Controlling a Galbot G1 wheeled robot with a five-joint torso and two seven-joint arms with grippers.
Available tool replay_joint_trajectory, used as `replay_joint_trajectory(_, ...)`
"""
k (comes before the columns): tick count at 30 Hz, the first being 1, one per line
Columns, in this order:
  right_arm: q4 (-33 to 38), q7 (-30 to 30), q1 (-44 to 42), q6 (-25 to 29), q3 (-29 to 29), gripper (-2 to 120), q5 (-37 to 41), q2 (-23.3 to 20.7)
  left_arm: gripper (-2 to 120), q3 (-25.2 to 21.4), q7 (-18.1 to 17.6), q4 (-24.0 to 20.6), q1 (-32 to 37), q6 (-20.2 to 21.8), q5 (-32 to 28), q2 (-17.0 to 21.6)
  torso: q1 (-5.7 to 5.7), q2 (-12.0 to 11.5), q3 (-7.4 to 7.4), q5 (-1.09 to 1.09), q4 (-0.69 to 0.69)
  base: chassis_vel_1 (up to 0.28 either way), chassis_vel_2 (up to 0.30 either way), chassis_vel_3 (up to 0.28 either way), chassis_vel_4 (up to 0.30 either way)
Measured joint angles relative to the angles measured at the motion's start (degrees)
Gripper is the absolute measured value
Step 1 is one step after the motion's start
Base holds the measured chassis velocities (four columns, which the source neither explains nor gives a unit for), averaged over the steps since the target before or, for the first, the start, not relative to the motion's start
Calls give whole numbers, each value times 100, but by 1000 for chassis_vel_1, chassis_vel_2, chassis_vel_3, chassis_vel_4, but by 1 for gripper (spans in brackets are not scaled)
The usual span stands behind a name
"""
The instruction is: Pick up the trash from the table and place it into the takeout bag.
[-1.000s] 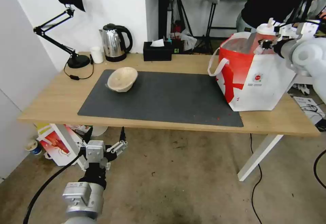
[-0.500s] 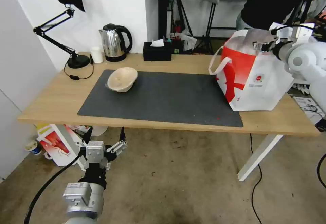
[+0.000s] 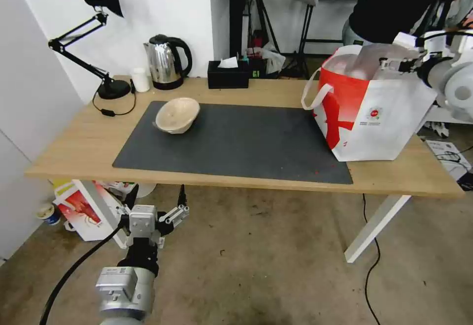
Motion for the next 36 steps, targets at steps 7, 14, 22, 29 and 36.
replay_joint_trajectory(7,981,240,-994,860,913,100,-35,26,98,-12,-12,2,-2,-11,-13,1,0,0,-1,-3,2,0,0,0,0)
replay_joint_trajectory(14,2403,638,-2477,1517,2174,100,-199,391,98,-38,-24,9,-12,-15,-37,-11,0,0,-1,-3,2,0,0,0,0)
replay_joint_trajectory(22,3564,668,-4558,1676,2973,100,-1307,1257,98,-49,-30,26,-28,-17,-69,3,0,0,0,-1,2,0,0,0,0)
replay_joint_trajectory(29,4170,658,-5929,1940,2860,100,-2779,2120,98,-33,-32,52,-49,-18,-79,-5,0,0,0,-2,2,0,0,0,0)
replay_joint_trajectory(36,4411,649,-6856,2257,2469,100,-4001,2845,98,-33,-33,79,-83,-18,-101,9,-1,1,-1,-3,0,0,0,0,0)
